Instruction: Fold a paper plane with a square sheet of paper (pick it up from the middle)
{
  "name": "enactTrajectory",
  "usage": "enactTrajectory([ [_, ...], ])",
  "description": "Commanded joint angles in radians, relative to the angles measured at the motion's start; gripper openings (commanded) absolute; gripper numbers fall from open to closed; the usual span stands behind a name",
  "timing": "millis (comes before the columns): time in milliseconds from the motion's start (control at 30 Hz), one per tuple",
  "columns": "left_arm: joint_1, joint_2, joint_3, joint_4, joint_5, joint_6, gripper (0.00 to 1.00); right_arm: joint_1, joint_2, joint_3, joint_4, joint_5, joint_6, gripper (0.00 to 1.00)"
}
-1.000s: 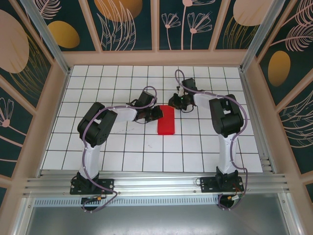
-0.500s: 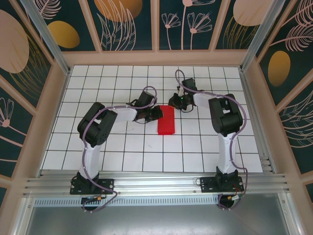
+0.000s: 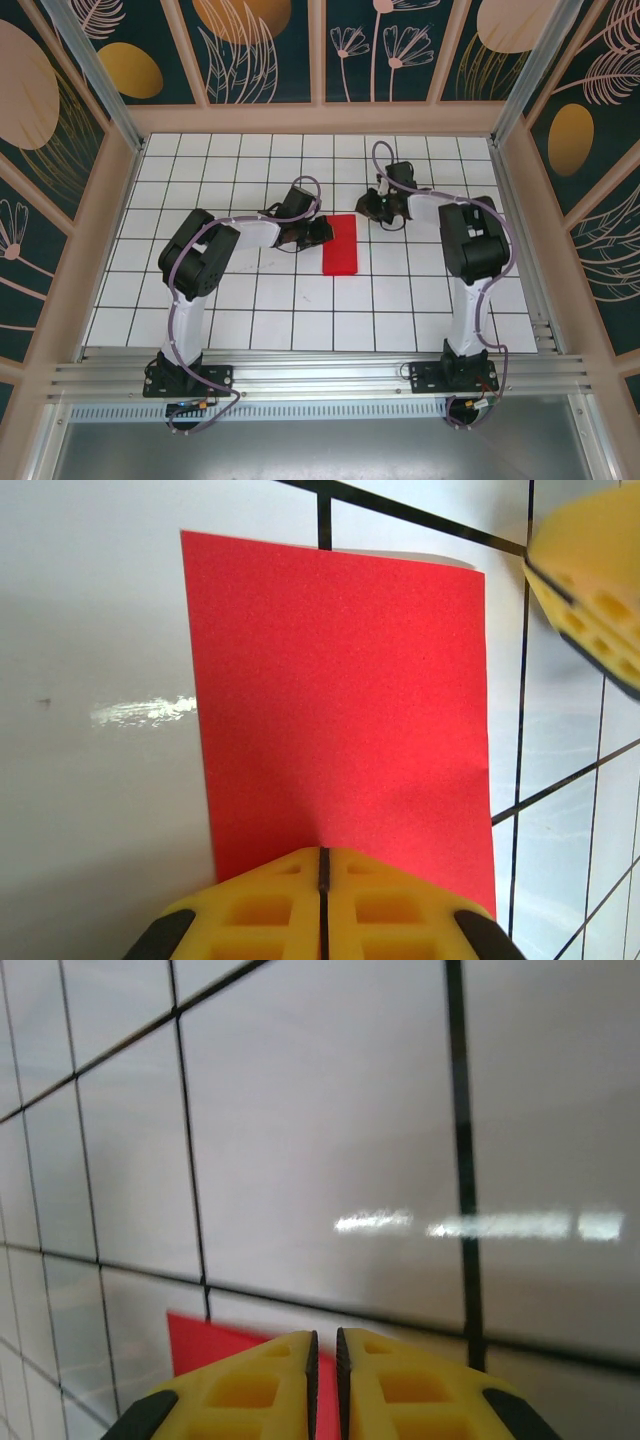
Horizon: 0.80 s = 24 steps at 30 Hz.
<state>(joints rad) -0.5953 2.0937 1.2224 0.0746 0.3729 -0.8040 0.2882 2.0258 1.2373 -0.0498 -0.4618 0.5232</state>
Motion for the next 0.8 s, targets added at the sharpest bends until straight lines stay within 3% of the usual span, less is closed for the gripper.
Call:
enactTrajectory([
  [0, 0.000, 0.058, -0.043, -0.165, -0.097, 0.027, 0.09, 0.041, -0.093, -0.068, 0.003, -0.020, 0.000, 0.16],
  [400, 0.001, 0.020, -0.034, -0.137, -0.076, -0.003, 0.09, 0.103, -0.091, -0.172, -0.024, -0.034, 0.005, 0.15],
  [767, 0.030, -0.151, -0.073, -0.065, -0.094, -0.064, 0.21, 0.144, -0.084, -0.205, -0.024, -0.078, -0.052, 0.15],
])
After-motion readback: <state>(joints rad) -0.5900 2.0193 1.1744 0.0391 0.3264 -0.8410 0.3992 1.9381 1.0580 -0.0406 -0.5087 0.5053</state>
